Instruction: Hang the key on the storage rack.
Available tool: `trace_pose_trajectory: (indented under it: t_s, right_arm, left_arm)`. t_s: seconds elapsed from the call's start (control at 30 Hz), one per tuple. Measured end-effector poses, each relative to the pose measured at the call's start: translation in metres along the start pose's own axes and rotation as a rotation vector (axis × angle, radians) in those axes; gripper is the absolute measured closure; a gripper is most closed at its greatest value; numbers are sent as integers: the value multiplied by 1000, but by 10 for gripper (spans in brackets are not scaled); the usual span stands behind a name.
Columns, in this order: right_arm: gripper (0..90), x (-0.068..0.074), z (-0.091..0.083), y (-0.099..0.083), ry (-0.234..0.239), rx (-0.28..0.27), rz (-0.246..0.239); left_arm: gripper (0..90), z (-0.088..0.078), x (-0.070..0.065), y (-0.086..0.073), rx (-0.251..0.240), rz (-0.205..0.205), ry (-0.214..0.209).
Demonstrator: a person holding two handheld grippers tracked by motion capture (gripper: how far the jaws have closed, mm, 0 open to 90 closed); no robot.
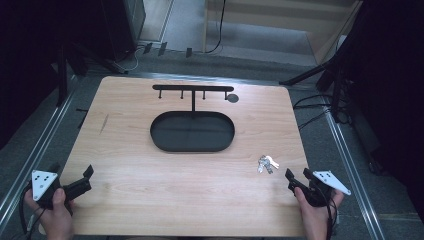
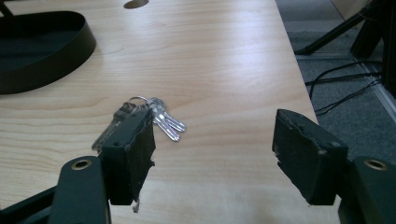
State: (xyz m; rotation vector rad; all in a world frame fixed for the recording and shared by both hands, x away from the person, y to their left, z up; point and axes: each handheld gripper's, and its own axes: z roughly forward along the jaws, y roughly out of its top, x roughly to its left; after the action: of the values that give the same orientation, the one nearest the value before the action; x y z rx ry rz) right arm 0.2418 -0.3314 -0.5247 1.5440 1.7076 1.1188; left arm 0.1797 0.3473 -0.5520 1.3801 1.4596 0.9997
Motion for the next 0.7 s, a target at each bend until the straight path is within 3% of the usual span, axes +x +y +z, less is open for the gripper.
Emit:
trace_pose_trajectory:
  t_s: [0.07, 0.3, 0.53, 0.63, 0.7]
  right_arm:
    - [294, 5, 1, 11, -1, 17, -33]
    - [288, 21, 11, 47, 3, 110, -59]
    - [308, 37, 34, 72, 37, 334, -142]
    - [313, 44, 43, 81, 16, 423, -164]
    - [320, 46, 48, 84, 2, 465, -151]
  left_arm:
    - [0, 0, 0, 0, 0, -1, -1]
    - [0, 0, 0, 0, 1, 0, -1]
    - [0, 0, 0, 0, -3, 0, 1]
    - [0, 0, 0, 0, -1, -1, 1]
    - [0, 0, 0, 0, 0, -2, 3]
